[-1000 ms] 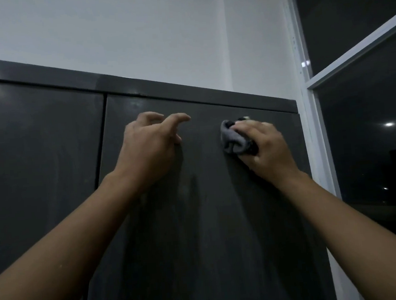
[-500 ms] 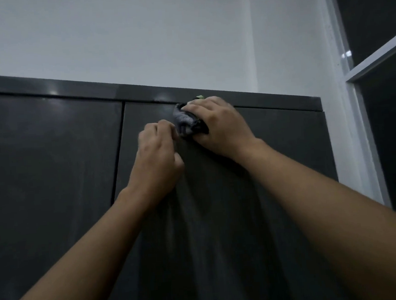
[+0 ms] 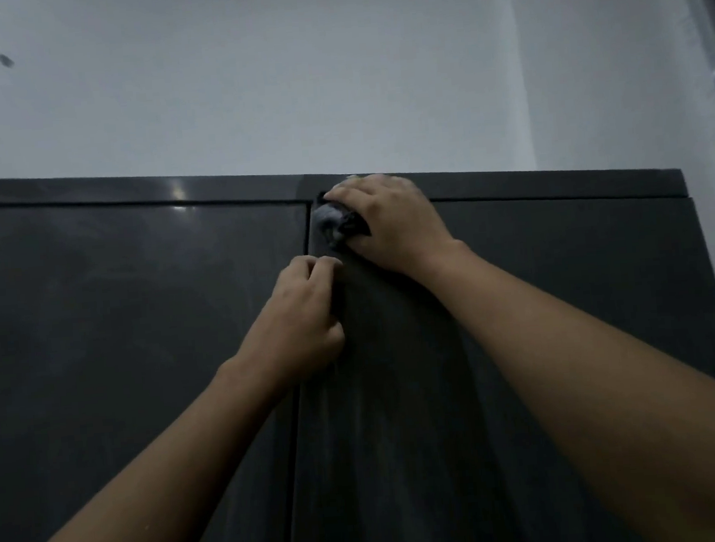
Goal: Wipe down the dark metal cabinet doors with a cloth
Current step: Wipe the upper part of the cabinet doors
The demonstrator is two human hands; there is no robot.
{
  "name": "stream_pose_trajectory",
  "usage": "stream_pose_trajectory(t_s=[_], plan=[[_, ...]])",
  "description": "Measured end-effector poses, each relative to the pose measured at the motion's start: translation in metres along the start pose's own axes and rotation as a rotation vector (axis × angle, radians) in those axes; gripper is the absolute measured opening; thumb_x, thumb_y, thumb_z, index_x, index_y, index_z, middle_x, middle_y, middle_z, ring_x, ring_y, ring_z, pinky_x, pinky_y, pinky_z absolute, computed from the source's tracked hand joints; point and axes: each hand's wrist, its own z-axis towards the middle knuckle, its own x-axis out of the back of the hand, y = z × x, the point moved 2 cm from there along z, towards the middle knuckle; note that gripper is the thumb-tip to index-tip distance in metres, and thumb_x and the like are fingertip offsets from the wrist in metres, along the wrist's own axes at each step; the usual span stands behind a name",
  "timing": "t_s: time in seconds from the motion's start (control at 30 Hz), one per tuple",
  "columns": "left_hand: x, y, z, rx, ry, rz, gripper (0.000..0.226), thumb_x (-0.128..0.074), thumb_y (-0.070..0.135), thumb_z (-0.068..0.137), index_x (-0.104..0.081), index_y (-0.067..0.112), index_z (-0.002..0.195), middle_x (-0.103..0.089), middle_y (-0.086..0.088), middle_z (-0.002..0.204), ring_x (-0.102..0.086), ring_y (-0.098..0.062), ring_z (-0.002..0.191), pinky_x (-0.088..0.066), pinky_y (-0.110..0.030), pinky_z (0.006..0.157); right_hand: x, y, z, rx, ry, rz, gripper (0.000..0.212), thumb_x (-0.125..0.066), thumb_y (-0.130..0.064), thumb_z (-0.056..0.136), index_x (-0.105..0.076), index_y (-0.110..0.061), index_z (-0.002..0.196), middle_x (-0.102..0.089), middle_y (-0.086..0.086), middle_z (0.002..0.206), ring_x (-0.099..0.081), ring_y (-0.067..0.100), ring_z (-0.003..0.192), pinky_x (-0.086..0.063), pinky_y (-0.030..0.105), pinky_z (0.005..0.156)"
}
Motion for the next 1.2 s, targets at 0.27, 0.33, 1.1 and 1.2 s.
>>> stream_pose_trajectory(t_s=[0.27,0.33,1.1,1.2], plan=[[0.011,-0.004,0.012,-0.103,0.08,-0.062,0.047,-0.046,0.028,0.079,-0.053,0.016,0.123,-0.043,-0.007,0.13,-0.042,-0.021,0.121,-0.038,-0.028,0.093,0.001,0.004,-0.052,0.021,0.074,-0.019,0.047,-0.066,-0.041,0.08,-0.065,-0.022,0.123,-0.064,-0.001,0.128,-0.055,0.026,0.116,-0.044,0.042,0.091],[0.006,-0.002,0.019,-0.131,0.118,-0.093,0.037,-0.049,0.02,0.083,-0.054,0.018,0.12,-0.045,-0.007,0.128,-0.047,-0.022,0.119,-0.045,-0.037,0.096,0.005,0.012,-0.082,0.081,0.065,-0.01,0.047,-0.066,-0.042,0.08,-0.067,-0.02,0.121,-0.065,-0.002,0.126,-0.057,0.025,0.113,-0.047,0.042,0.09],[-0.075,0.092,0.034,-0.367,0.025,0.095,0.054,-0.043,0.03,0.098,-0.033,0.02,0.15,-0.034,-0.008,0.146,-0.024,-0.027,0.144,-0.006,-0.06,0.119,0.059,0.098,-0.215,-0.211,0.044,-0.058,0.054,-0.065,-0.031,0.08,-0.059,-0.017,0.132,-0.059,0.003,0.135,-0.05,0.028,0.126,-0.041,0.046,0.101],[-0.083,0.103,0.033,-0.391,0.022,0.092,0.053,-0.043,0.028,0.098,-0.033,0.021,0.15,-0.032,-0.008,0.148,-0.02,-0.027,0.147,-0.005,-0.06,0.119,0.058,0.096,-0.251,-0.059,-0.067,-0.073,0.052,-0.066,-0.035,0.085,-0.059,-0.019,0.134,-0.057,-0.001,0.14,-0.049,0.023,0.13,-0.038,0.043,0.103]])
